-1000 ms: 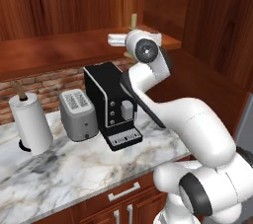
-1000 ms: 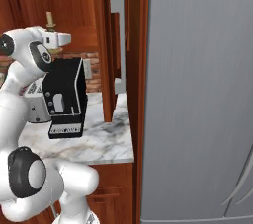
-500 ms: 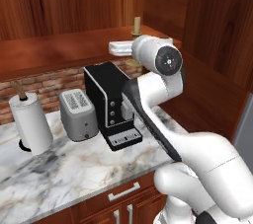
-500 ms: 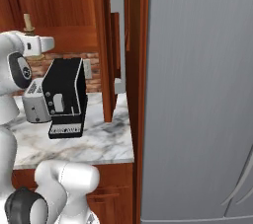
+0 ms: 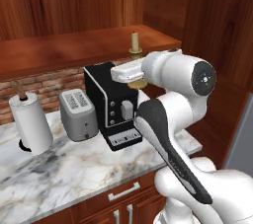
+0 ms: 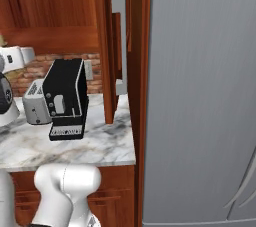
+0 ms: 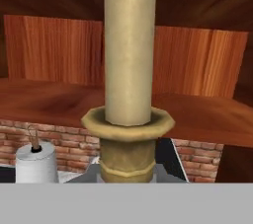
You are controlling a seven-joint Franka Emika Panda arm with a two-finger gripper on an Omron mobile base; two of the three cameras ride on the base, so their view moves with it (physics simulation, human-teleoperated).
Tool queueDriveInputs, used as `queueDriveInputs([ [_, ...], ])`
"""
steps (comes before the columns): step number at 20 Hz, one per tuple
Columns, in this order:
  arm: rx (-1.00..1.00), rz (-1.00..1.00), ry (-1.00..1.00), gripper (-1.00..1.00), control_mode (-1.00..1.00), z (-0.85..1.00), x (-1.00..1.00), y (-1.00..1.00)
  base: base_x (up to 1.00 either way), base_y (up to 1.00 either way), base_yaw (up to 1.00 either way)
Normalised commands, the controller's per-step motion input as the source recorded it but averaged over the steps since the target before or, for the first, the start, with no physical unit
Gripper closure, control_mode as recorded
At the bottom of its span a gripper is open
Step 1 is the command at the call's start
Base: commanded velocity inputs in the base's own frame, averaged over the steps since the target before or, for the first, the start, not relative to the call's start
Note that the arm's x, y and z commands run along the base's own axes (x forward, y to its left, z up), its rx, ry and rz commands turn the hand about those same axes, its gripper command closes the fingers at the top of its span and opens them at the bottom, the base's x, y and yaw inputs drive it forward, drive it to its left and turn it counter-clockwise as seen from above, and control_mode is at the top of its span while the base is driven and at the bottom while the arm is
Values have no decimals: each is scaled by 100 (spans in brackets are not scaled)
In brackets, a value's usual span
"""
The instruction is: Get the candle and the beer from the cabinet and move them to the dining counter.
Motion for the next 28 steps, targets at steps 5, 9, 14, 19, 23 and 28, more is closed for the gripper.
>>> queueDriveInputs([
  [5,-13,24,3,100,-100,-20,-82,23,0,0,0],
  [9,-14,26,3,100,-100,-24,-78,17,0,0,0],
  [14,-13,26,0,100,-100,-26,-83,8,0,0,0],
  [19,-8,21,0,100,-100,-26,-84,11,0,0,0],
  [23,-3,5,2,100,-100,-25,-54,7,0,0,0],
  [28,0,0,4,100,-100,-6,-3,0,0,0,0],
])
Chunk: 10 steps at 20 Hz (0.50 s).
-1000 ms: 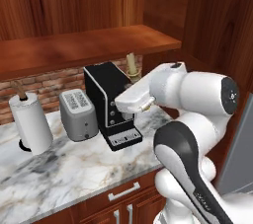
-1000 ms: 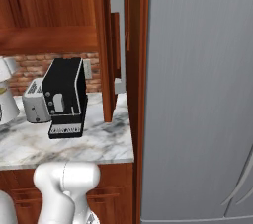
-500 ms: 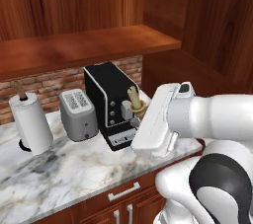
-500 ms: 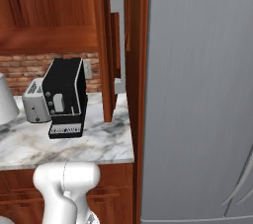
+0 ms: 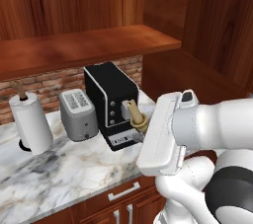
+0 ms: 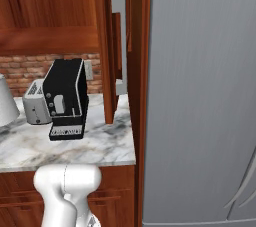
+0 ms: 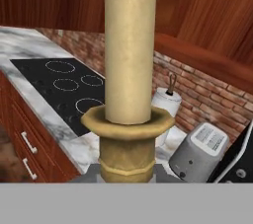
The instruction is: Get the candle and the beer from the cabinet and move them to the dining counter.
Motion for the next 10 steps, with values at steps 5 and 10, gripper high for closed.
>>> queueDriveInputs([
  [5,0,0,0,100,-100,-11,-4,0,0,0,0],
  [10,0,0,0,100,100,-8,-8,0,-58,3,1],
])
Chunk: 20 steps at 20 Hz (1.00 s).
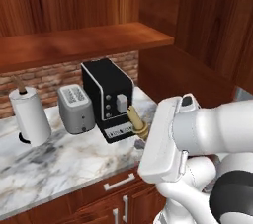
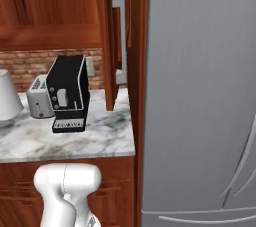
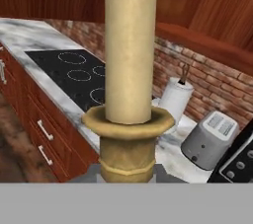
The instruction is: Get the candle and the beer from the cabinet and move them to the dining counter.
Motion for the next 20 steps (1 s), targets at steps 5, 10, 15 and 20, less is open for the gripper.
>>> queueDriveInputs([
  [5,0,0,0,100,100,0,0,0,-84,14,7],
  [10,0,0,0,100,100,0,0,0,-63,37,15],
  [15,0,0,0,100,100,0,0,0,-48,48,23],
  [20,0,0,0,100,100,0,0,0,-30,70,31],
])
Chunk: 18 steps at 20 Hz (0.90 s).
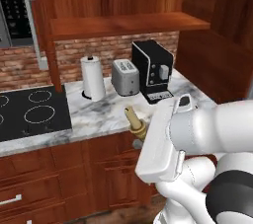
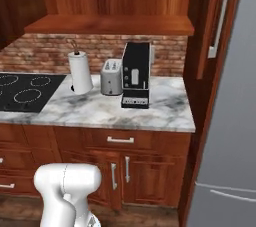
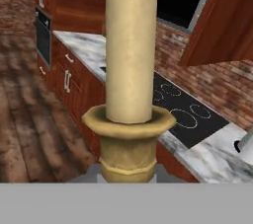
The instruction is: Get the candle and the beer from the cabinet and move them to the dining counter.
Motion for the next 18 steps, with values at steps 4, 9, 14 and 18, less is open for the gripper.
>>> queueDriveInputs([
  [4,0,0,0,100,100,0,0,0,-34,80,35],
  [9,0,0,0,100,100,0,0,0,-43,76,37],
  [14,0,0,0,100,100,0,0,0,-32,83,42],
  [18,0,0,0,100,100,0,0,0,-19,89,43],
])
